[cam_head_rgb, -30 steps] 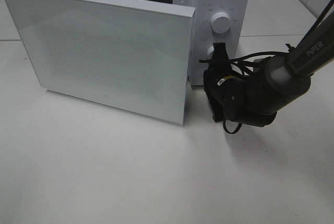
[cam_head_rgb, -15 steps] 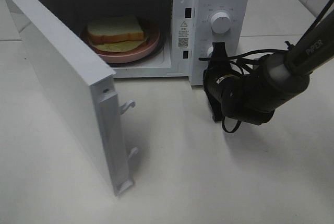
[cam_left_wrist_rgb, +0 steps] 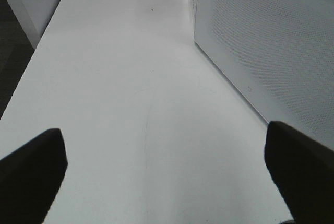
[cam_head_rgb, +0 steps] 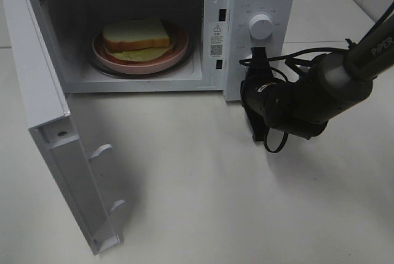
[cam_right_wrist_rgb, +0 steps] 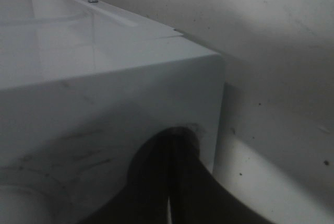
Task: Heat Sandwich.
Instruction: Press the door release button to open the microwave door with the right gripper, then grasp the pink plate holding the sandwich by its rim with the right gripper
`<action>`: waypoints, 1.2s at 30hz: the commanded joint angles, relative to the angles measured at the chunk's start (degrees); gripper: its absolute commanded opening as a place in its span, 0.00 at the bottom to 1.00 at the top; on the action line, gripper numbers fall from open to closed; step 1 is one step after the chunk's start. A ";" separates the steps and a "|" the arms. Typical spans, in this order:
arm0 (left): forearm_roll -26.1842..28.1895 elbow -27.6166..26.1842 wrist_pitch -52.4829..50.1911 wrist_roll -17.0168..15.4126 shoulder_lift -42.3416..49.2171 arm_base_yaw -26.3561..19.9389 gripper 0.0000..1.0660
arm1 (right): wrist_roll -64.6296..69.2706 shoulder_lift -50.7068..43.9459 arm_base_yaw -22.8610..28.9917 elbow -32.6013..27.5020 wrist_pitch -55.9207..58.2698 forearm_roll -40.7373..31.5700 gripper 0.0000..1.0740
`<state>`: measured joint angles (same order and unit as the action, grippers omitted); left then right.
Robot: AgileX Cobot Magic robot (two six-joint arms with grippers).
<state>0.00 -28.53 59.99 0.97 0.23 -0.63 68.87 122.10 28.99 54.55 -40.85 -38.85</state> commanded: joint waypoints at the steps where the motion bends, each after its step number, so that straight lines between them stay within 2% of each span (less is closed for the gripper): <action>1: 0.00 0.23 -0.57 0.00 1.20 -0.06 0.92 | -1.32 -2.41 -0.46 1.66 -6.88 2.18 0.00; 9: 0.00 0.23 -0.57 0.00 1.20 -0.06 0.92 | 1.20 -3.95 1.32 -3.21 -5.27 2.29 0.00; 23: 0.00 0.23 -0.57 0.00 1.20 -0.06 0.92 | -4.01 -11.23 1.83 -11.06 4.47 4.30 0.00; 29: 0.00 0.23 -0.57 0.00 1.20 -0.06 0.92 | -4.76 -17.02 1.83 -14.04 9.91 12.26 0.00; 31: 0.00 0.23 -0.57 0.00 1.20 -0.06 0.92 | -7.33 -19.48 1.83 -14.27 15.58 17.30 0.00; 36: 0.00 0.23 -0.57 0.00 1.20 -0.06 0.92 | -14.32 -22.86 1.83 -14.27 25.15 21.49 0.01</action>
<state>0.00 -28.53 59.99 0.97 0.23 -0.63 59.42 101.24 30.54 40.45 -20.80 -20.40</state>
